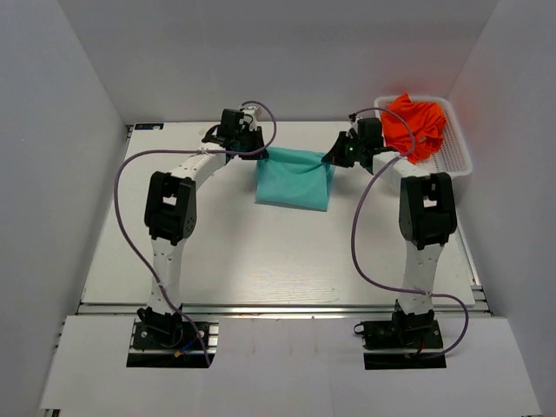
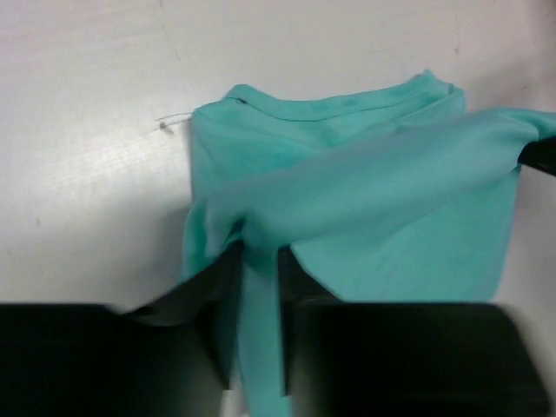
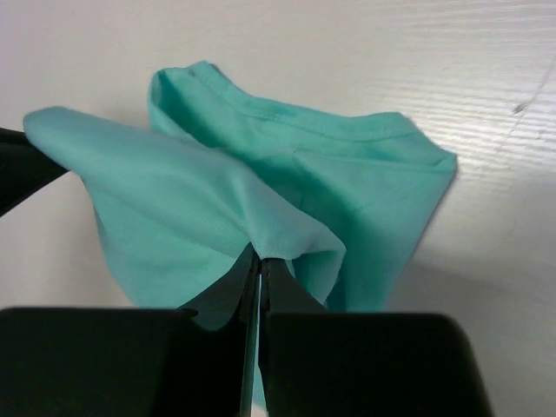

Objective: Fold and stack the t-shirts
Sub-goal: Fold the long partially folded tshirt into a neat square, then smooth out wrinkles on the folded tshirt

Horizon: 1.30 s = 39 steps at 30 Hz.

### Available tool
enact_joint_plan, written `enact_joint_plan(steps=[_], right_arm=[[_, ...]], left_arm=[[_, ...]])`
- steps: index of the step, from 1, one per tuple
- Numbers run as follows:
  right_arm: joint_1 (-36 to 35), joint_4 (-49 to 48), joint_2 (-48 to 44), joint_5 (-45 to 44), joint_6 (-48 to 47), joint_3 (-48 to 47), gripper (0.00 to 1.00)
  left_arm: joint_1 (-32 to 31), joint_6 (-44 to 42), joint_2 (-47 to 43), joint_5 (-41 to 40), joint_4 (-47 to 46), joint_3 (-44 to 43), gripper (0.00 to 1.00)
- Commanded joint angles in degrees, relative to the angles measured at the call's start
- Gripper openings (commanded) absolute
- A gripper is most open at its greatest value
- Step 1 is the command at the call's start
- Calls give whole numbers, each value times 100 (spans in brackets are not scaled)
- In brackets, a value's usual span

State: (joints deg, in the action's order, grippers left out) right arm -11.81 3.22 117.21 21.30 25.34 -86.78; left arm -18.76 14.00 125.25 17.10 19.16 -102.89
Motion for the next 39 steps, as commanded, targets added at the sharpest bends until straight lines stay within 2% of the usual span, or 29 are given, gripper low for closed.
enact_joint_plan(steps=[1, 2, 3, 4, 5, 6, 7, 11, 14, 19, 23, 28, 32, 35, 39], right_arm=[[161, -1112, 398, -574, 568, -330, 3], [162, -1200, 478, -644, 603, -400, 3], [188, -1201, 574, -827, 621, -479, 22], [188, -1114, 627, -786, 586, -732, 41], [197, -1096, 628, -759, 473, -770, 58], [188, -1131, 558, -637, 393, -761, 80], [180, -1096, 444, -592, 323, -709, 90], [162, -832, 14, -706, 24, -464, 90], [144, -683, -207, -873, -99, -243, 90], [-14, -638, -198, 231, -258, -216, 90], [-128, -946, -128, 480, 172, 161, 90], [-137, -1500, 83, 577, 1375, 802, 90], [-93, -853, 285, -185, 1693, 891, 90], [-67, -700, 364, -355, 1685, 1049, 90], [-145, -840, 400, 268, 1509, 1435, 90]], left_arm=[[197, -240, 534, 522, -412, -819, 44], [198, -240, 675, 670, -413, -1177, 53], [259, -327, 911, 846, -413, -1363, 65], [259, -397, 974, 1056, -413, -1609, 99], [259, -398, 975, 1128, -361, -1663, 100], [259, -476, 975, 1129, -360, -1664, 100], [259, -477, 792, 1129, -430, -1551, 100], [259, -477, 387, 1129, -975, -603, 100], [259, -538, 324, 1269, -818, -600, 100], [57, -609, 158, 1611, -781, -505, 100], [4, -215, 26, 1937, -1422, -82, 100], [-48, 77, 710, 2411, -1564, -284, 100], [-48, 217, 1107, 2535, -1503, -302, 100], [-48, 279, 1090, 2692, -1590, 284, 100], [-48, 165, 765, 2614, -1390, 1173, 100]])
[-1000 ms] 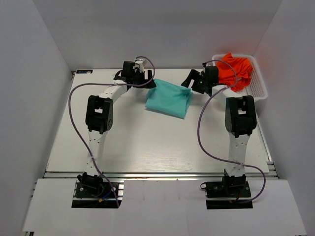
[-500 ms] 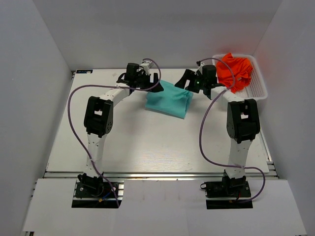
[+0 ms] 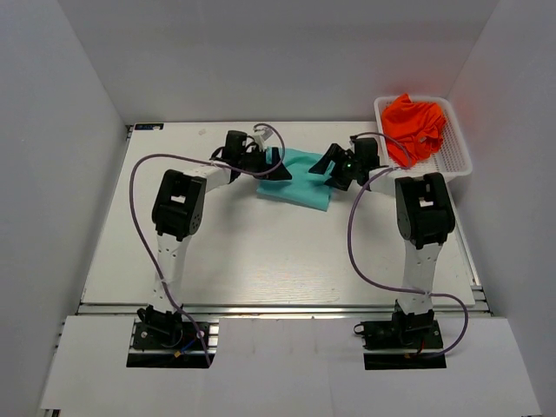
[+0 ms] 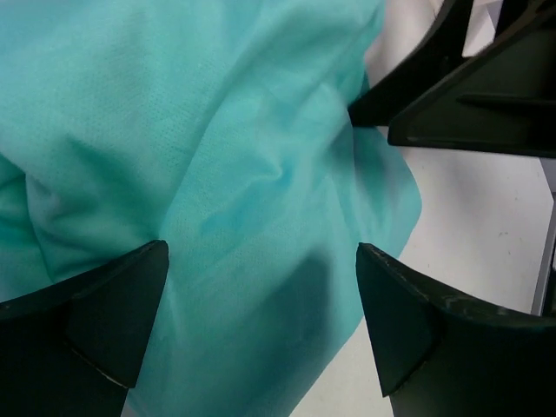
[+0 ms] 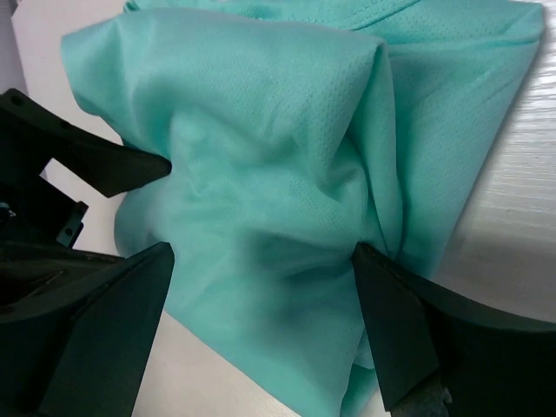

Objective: Fold and stack the t-shirts
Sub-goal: Smooth out wrinkles on the folded tshirt

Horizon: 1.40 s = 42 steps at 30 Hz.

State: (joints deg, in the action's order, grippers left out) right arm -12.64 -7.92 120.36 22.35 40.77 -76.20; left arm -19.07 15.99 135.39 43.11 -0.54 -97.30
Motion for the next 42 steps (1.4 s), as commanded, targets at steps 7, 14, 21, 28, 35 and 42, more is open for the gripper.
enact_joint_plan(steps=[7, 14, 21, 28, 35, 42], right_arm=[[-414, 643, -800, 638, -1298, 1317, 90], [-818, 370, -2621, 982, -1843, 2988, 90], [-810, 440, -3300, 762, -2250, 2646, 90], [-784, 634, -2931, -290, -1977, 2286, 90], [-757, 774, -2254, -416, -1907, 1688, 71], [-757, 784, -1990, -565, -1889, 1495, 34]], left_arm=[[-149, -96, -2216, -91, 361, 3449, 100], [-334, 106, -4730, -1321, 1054, 4737, 100], [-211, -34, -5445, -3351, 1478, 4527, 100], [-211, -157, -4348, -2809, 1143, 3912, 92], [-211, -157, -3529, -2492, 1082, 3349, 51], [-211, -210, -3291, -2150, 862, 3217, 4]])
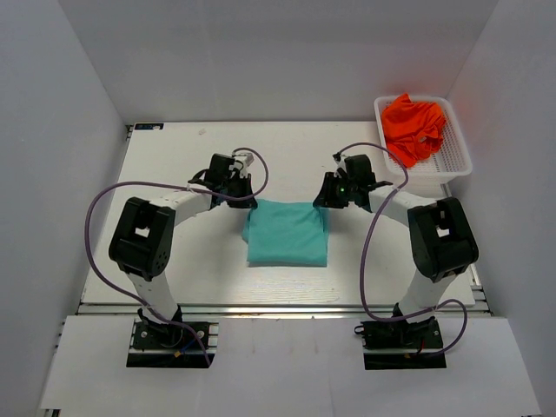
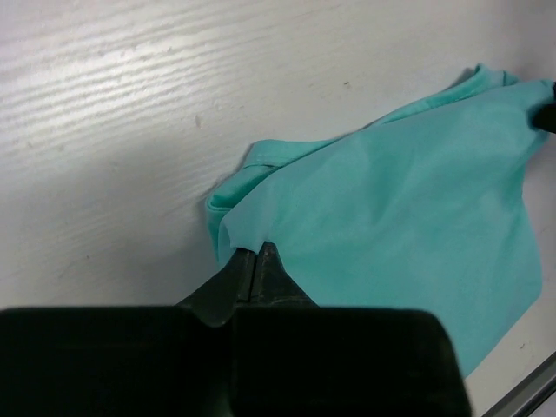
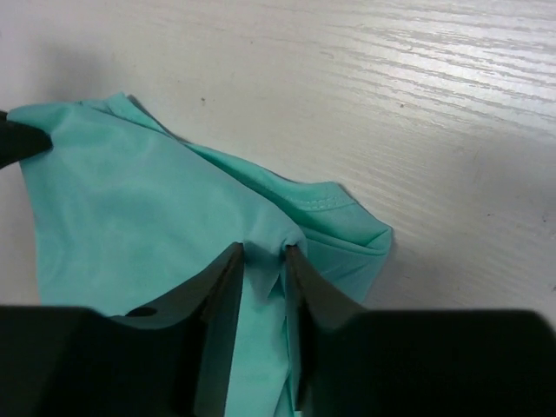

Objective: Fold and stack the t-shirts
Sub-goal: Smooth out wrinkles on the folded tshirt

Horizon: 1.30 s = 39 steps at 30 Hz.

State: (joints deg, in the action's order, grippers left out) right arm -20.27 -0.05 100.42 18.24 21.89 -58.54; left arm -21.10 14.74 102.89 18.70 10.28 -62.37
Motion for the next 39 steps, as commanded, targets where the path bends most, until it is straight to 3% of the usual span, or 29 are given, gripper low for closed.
enact_joint_plan(steps=[1, 3, 4, 10, 17, 23, 27, 39], right_arm=[[-3, -3, 12, -180, -9, -289, 30], [14, -3, -75, -163, -27, -254, 16], [-3, -29, -101, -111, -44, -219, 0], [-3, -337, -1153, 13, -53, 475, 0], [-3, -4, -2527, -303, -80, 1362, 0], [6, -3, -2967, -969, 140, 1635, 0], [41, -213, -2687, -1514, 114, 1644, 0], [331, -1399, -667, -1305, 158, 1100, 0]], left_arm=[[-8, -86, -41, 292, -220, -328, 0], [-8, -86, -146, 441, -273, -329, 0], [-69, -146, -199, 442, -333, -259, 0], [-69, -252, -901, 1028, -702, 311, 0], [-122, -393, -2115, 1778, -1590, 1314, 0], [-122, -393, -1652, 1830, -1661, 1087, 0], [10, -280, -967, 1883, -1828, 745, 0], [62, -226, 538, 591, -1107, -433, 0]])
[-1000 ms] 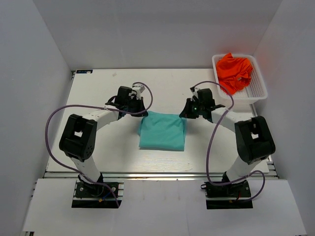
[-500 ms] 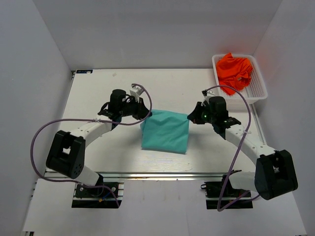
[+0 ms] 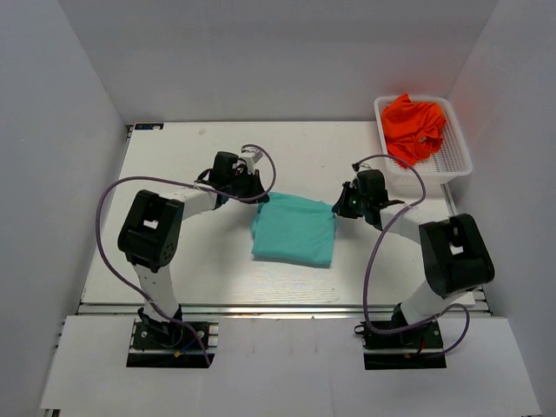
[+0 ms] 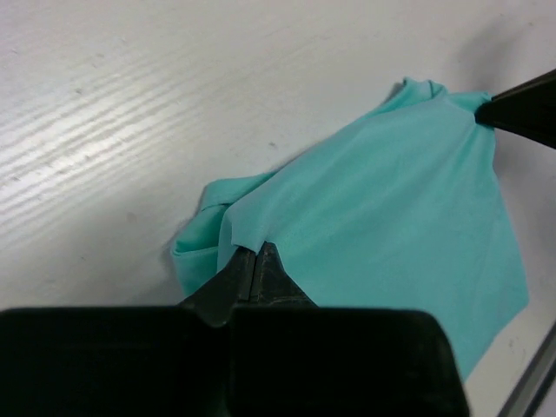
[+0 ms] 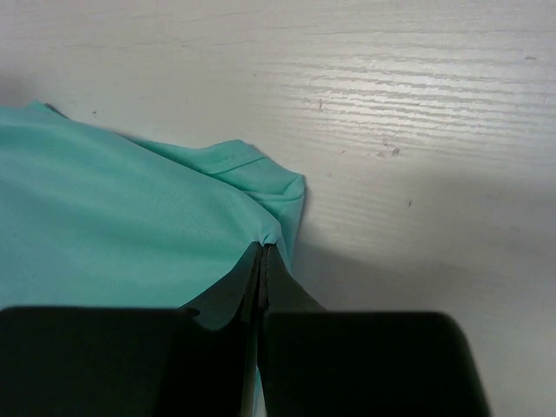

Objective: Fold and stack the t-shirts
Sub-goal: Smooth out wrinkles on the folded tshirt, then put the neatly folded tshirt into the corner of the board with the left arm

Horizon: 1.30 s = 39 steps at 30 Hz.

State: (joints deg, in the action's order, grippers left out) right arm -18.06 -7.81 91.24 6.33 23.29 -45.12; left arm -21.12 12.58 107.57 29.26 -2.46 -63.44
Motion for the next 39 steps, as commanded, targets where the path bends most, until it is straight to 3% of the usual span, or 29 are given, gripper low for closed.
enact_joint_plan(steps=[1, 5, 6, 8, 9, 10, 11, 12, 13, 14, 15, 21, 26, 32, 36, 38, 39], right_arm=[[136, -703, 419, -123, 18, -347, 0], [233, -643, 780, 280, -52, -733, 0], [242, -616, 798, 464, -140, -839, 0], [233, -476, 816, 632, -175, -936, 10], [233, -388, 799, 763, -228, -1059, 13], [233, -318, 773, 799, -202, -1077, 17], [242, -317, 650, 956, -228, -1086, 34], [216, -326, 597, 1019, -228, -1086, 43], [216, -283, 501, 1046, -211, -1078, 53], [224, -256, 413, 1168, -211, -1069, 83], [216, -230, 368, 1212, -211, -1069, 90], [207, -124, -413, 1099, -79, -596, 90], [233, -194, -1072, 748, 140, -85, 90], [233, -203, -1240, 764, 193, 170, 90], [233, -142, -1231, 782, 159, 206, 90], [251, -124, -1266, 756, 176, 258, 90], [233, -106, -1293, 730, 159, 258, 90]], left_arm=[[65, -10, 167, -465, 236, -484, 0], [117, -10, 563, -596, 693, -906, 0], [117, -10, 563, -596, 825, -959, 9], [117, 51, 563, -762, 879, -1021, 35], [117, 52, 563, -868, 992, -1021, 58], [117, 52, 468, -1043, 1045, -1073, 70], [117, 121, 336, -1140, 1098, -1074, 80], [117, 122, 257, -1237, 1229, -1126, 94], [117, 122, 186, -1316, 1291, -1127, 95], [117, 122, 11, -1378, 1344, -1127, 95], [117, 122, -86, -1379, 1345, -1127, 100], [30, 122, -552, -1379, 1547, -785, 100], [-32, 376, -789, -579, 1231, -56, 100], [-207, 456, -686, -473, 1117, 376, 100], [-330, 509, -413, -271, 1011, 376, 87], [-392, 509, -290, -271, 958, 323, 73], [-392, 509, -150, -376, 958, 219, 60]])
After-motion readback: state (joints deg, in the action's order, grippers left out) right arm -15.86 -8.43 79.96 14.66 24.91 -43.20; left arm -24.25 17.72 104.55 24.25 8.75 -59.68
